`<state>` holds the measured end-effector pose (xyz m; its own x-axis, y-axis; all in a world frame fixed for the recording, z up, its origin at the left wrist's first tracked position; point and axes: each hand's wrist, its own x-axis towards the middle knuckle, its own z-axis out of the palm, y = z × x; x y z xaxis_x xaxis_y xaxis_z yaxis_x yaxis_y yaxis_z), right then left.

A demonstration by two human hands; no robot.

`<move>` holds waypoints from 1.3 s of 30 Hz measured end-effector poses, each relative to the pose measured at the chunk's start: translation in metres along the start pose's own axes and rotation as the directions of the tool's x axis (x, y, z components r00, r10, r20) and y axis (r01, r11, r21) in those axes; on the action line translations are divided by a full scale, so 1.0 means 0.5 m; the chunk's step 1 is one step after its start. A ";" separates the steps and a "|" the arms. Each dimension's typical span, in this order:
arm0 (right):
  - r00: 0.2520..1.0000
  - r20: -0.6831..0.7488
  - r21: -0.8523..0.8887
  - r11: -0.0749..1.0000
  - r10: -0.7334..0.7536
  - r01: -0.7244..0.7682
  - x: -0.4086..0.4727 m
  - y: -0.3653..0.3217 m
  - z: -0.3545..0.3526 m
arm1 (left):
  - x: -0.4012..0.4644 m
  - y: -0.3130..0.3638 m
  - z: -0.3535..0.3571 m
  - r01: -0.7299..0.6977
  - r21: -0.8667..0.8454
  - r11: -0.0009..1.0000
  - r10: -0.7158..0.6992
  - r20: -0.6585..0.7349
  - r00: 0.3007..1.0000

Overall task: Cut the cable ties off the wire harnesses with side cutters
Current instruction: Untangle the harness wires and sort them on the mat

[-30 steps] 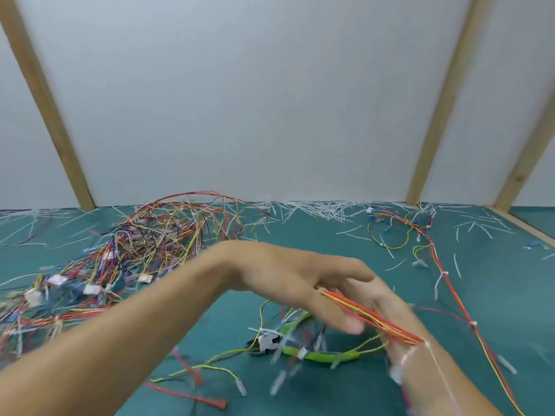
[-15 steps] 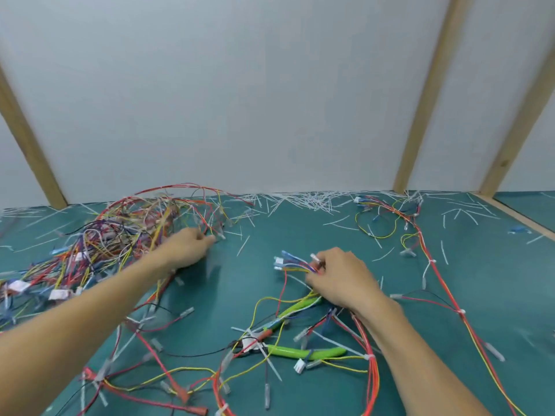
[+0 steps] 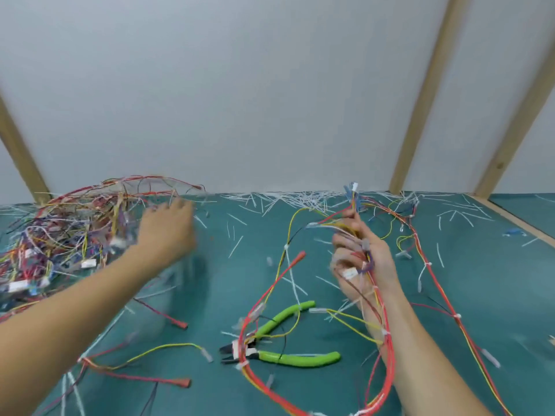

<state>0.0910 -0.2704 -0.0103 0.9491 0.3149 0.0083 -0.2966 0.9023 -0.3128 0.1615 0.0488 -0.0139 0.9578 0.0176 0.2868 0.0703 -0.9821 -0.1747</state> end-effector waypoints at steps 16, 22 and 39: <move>0.831 -0.194 -0.963 0.262 -0.522 -0.060 0.014 0.073 -0.034 | -0.066 0.069 -0.192 0.066 -0.968 0.243 -0.124 0.036 0.992; 0.911 -0.123 -0.992 0.028 -0.393 -0.122 0.007 0.090 -0.016 | -0.011 0.006 -0.172 0.150 -0.878 0.454 -0.081 0.127 0.989; 0.933 -0.039 -0.632 -0.715 -0.357 -0.300 -0.002 0.140 -0.038 | -0.082 0.109 -0.230 -0.184 -0.664 0.725 0.340 0.113 0.934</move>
<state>0.0711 -0.2134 -0.0499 0.9958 -0.0402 0.0822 -0.0061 -0.9254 -0.3789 0.0939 -0.0267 0.0729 0.9495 -0.2965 0.1022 -0.3102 -0.8397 0.4457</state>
